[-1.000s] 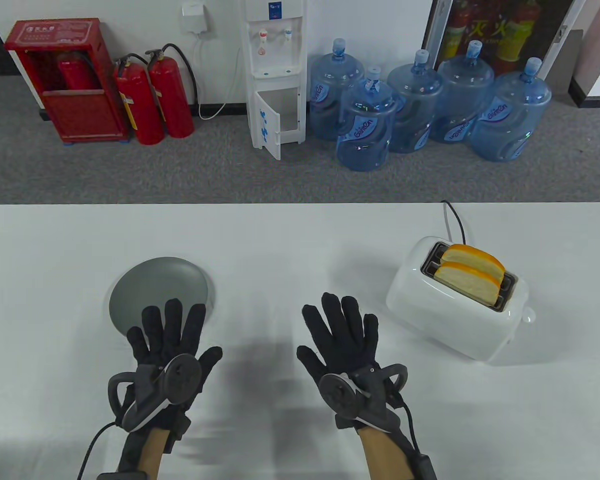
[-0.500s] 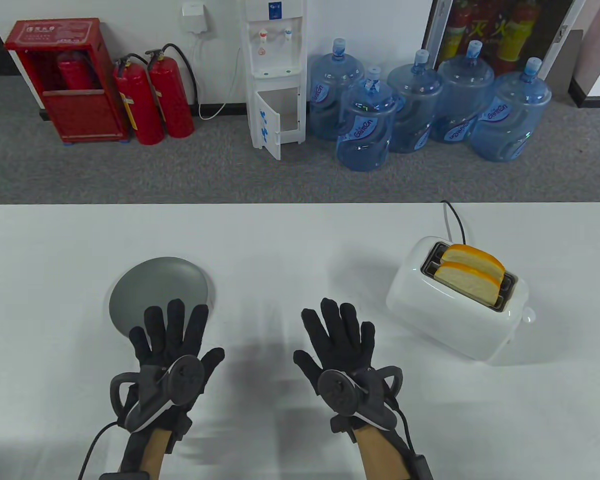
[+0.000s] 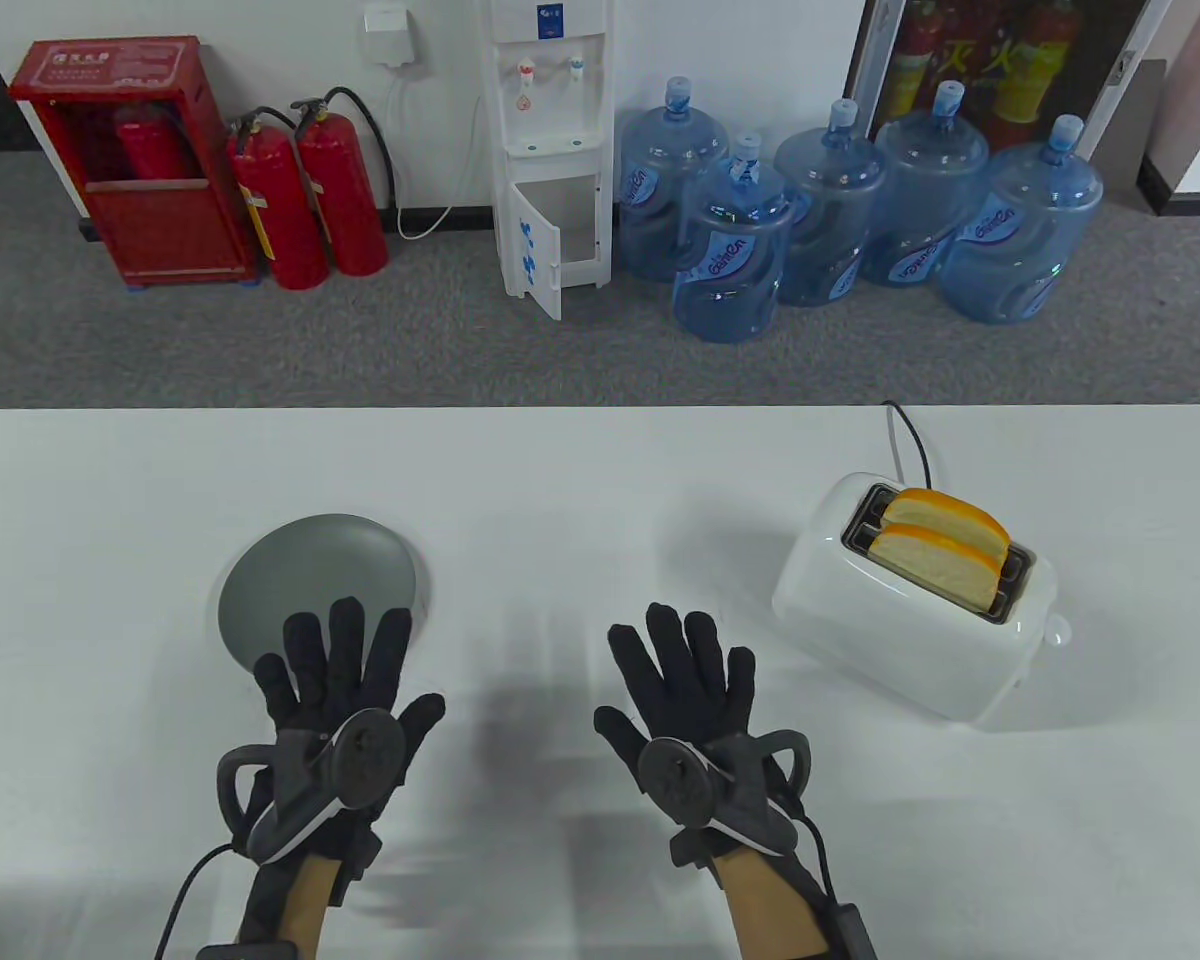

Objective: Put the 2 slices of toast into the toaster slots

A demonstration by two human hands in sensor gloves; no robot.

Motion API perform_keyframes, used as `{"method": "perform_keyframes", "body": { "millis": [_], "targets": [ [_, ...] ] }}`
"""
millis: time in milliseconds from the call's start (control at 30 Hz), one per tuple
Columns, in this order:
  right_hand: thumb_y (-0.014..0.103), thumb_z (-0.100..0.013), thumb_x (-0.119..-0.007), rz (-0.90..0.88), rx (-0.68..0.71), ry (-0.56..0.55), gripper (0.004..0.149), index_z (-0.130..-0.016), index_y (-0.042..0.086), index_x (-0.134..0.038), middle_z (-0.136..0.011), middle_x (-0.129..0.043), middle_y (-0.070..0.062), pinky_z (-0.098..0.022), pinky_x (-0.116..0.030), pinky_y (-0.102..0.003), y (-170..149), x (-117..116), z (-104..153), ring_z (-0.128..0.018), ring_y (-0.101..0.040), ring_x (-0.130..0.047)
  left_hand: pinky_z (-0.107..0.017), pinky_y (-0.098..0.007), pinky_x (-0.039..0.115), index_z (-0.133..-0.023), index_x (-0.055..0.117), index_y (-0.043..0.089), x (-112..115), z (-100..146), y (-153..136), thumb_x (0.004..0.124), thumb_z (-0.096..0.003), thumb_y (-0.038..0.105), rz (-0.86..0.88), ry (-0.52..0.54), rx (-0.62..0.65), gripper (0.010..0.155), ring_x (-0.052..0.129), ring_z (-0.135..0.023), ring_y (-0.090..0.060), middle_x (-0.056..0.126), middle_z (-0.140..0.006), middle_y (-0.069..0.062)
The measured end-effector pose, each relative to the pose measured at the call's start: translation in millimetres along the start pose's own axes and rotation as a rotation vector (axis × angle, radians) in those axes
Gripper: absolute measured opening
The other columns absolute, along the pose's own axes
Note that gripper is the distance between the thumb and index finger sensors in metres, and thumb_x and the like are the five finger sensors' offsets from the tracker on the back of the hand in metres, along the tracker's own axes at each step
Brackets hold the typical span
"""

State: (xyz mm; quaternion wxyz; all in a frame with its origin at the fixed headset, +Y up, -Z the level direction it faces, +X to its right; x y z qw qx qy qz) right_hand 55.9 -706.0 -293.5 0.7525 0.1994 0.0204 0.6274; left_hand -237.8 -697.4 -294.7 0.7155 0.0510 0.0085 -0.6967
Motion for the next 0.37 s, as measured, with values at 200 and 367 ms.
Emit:
{"method": "perform_keyframes", "body": {
  "millis": [200, 367],
  "targets": [
    [0.063, -0.068, -0.052, -0.015, -0.001, -0.004, 0.073, -0.127, 0.027, -0.028, -0.133, -0.023, -0.016, -0.076, -0.035, -0.076, -0.7, 0.6, 0.8, -0.118, -0.049, -0.032, -0.078, -0.065, 0.019, -0.119, 0.014, 0.039, 1.0, -0.2, 0.6, 0.035, -0.0523, 0.071, -0.001, -0.007, 0.003, 0.077, 0.008, -0.113, -0.048, 0.012, -0.128, -0.009],
    [0.063, -0.068, -0.052, -0.016, -0.003, -0.001, 0.073, -0.127, 0.027, -0.028, -0.133, -0.024, -0.016, -0.075, -0.035, -0.075, -0.6, 0.3, 2.2, -0.118, -0.049, -0.033, -0.078, -0.066, 0.019, -0.119, 0.014, 0.039, -1.7, 0.8, 0.7, 0.035, -0.0523, 0.071, 0.003, 0.001, 0.003, 0.077, 0.008, -0.113, -0.048, 0.013, -0.128, -0.009]
  ]
}}
Point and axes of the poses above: the tracker on the back of each hand, its own y axis roughly to the thumb side, its own z axis roughly from the fingertips to the wrist, x = y × z, the point moved 4 cm from there along -z, roughly from the wrist to the fingertips
